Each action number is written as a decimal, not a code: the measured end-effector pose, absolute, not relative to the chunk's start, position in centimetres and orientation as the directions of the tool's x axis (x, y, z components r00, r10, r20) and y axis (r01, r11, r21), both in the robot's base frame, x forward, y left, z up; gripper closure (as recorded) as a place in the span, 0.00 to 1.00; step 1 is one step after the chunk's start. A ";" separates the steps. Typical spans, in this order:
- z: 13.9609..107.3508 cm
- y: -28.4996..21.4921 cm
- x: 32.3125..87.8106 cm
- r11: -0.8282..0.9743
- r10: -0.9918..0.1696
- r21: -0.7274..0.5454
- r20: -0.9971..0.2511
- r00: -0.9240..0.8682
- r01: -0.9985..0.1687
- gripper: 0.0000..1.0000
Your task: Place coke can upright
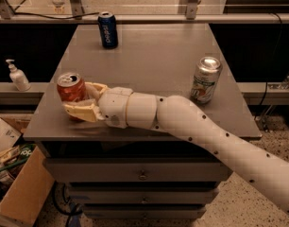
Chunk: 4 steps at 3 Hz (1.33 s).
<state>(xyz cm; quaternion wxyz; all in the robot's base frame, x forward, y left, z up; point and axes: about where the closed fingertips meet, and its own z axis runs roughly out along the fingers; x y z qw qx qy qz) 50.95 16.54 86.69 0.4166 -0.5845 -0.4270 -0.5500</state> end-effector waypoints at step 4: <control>87.5 14.2 49.6 -0.346 0.092 0.003 0.995 0.031 0.938 0.00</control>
Offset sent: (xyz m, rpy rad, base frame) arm -0.0081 -0.0296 0.0060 -0.0554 -0.0069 -0.0697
